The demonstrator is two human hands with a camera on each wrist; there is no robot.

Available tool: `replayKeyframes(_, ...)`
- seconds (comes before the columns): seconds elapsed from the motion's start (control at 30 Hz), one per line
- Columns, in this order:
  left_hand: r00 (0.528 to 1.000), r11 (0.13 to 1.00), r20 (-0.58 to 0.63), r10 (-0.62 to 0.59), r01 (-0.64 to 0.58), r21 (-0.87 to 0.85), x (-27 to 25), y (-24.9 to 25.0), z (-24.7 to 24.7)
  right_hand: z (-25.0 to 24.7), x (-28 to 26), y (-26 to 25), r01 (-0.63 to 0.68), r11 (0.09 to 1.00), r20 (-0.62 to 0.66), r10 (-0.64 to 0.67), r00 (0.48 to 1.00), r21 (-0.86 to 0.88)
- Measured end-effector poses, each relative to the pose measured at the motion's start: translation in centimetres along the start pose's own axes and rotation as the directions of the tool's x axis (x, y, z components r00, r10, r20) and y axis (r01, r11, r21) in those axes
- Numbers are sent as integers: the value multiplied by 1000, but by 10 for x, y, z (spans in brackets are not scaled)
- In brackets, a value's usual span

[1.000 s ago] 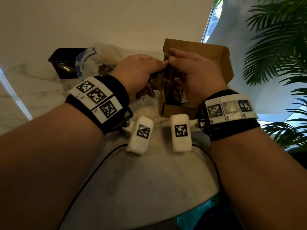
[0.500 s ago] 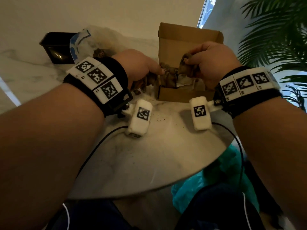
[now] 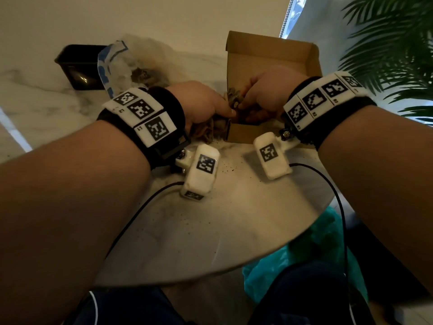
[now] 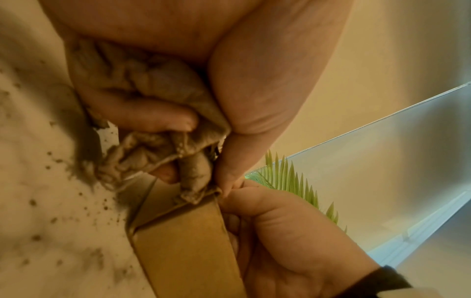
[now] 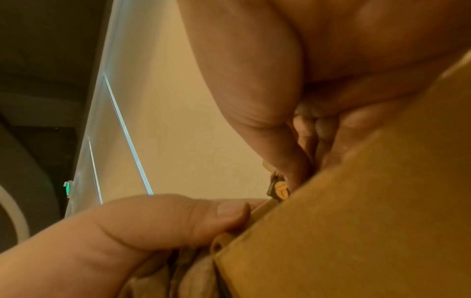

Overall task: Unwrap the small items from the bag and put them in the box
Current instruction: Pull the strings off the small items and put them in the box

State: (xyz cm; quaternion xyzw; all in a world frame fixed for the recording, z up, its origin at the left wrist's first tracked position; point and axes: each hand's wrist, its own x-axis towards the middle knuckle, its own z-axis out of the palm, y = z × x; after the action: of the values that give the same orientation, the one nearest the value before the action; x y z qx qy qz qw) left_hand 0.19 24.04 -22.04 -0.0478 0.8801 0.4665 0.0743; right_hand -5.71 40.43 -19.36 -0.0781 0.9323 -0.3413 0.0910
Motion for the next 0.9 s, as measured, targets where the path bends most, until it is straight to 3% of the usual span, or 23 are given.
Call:
replayKeyframes(0.13, 999, 998, 24, -38, 40, -47, 0, 3, -1, 2, 0, -8, 9, 994, 12, -8, 1000, -113)
replayKeyframes(0.3, 1000, 981, 9, -11, 13, -194, -1, -2, -1, 2, -3, -6, -17, 1000, -14, 17, 1000, -11)
replayKeyframes(0.4, 998, 876, -40, -52, 26, -481, -6, 1, -4, -6, -8, -11, 17, 999, -149, -24, 989, -46)
replayKeyframes(0.47, 998, 768, -32, -52, 20, -640, -8, 3, -8, -8, -14, -14, 31, 988, -212, 3, 977, 154)
replayKeyframes(0.57, 1000, 608, -23, 1, -19, -794, -10, 2, -14, 4, -26, -15, 52, 789, -172, 69, 983, 613)
replayKeyframes(0.67, 999, 552, -25, 39, -43, -833, -14, 4, -15, 22, -31, -7, 83, 598, -120, 22, 993, 797)
replayKeyframes(0.73, 997, 525, -24, 67, -56, -850, -18, 7, -14, 30, -32, -3, 109, 552, -102, -43, 994, 827)
replayKeyframes(0.9, 994, 504, -17, 110, -71, -861, -21, 10, -11, 35, -30, 0, 196, 538, -129, -160, 979, 820)
